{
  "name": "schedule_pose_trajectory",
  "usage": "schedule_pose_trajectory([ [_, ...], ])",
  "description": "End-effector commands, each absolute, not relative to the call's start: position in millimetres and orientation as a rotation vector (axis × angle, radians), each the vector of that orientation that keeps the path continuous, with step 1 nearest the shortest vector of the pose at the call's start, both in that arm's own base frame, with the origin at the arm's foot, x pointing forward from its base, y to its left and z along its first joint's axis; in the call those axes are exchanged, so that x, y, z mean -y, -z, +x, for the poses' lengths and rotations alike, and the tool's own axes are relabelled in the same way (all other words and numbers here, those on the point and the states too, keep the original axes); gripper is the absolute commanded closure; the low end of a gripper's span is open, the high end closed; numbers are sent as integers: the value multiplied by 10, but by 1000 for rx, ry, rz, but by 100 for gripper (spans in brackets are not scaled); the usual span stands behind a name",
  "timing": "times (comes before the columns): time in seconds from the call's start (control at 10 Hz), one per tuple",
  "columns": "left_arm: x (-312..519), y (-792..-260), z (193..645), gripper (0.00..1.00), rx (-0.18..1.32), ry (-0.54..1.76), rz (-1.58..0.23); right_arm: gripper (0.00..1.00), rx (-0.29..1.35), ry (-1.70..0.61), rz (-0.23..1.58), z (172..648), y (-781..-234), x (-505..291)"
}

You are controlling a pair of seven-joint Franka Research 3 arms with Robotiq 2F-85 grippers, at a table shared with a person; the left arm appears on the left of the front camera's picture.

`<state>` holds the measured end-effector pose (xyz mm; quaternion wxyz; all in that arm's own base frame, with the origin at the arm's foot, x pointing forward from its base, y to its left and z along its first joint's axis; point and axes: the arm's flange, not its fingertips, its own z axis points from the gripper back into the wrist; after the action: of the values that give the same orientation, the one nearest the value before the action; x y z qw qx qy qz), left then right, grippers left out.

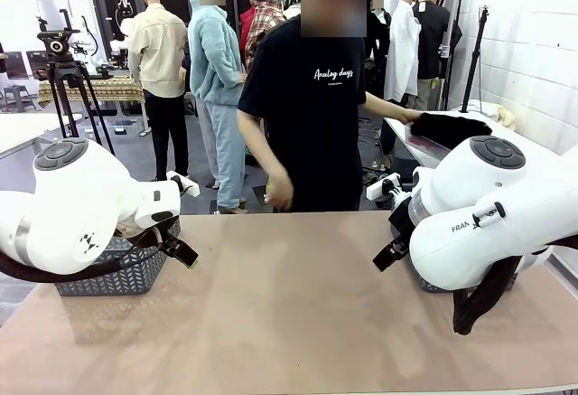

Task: Sort the tops and bottoms.
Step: Lift clothes from the center of the table with your left hand.

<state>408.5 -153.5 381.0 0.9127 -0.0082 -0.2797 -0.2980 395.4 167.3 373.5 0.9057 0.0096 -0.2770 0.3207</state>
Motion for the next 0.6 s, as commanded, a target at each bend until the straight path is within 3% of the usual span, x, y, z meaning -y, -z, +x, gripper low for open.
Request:
schedule_pose_trajectory([
  [0.0,1519,-3844,4087,0,584,609,-18,0,572,-662,20,3954,-3735,-1672],
  [0.5,1519,-3844,4087,0,584,609,-18,0,572,-662,20,3954,-3735,-1672],
])
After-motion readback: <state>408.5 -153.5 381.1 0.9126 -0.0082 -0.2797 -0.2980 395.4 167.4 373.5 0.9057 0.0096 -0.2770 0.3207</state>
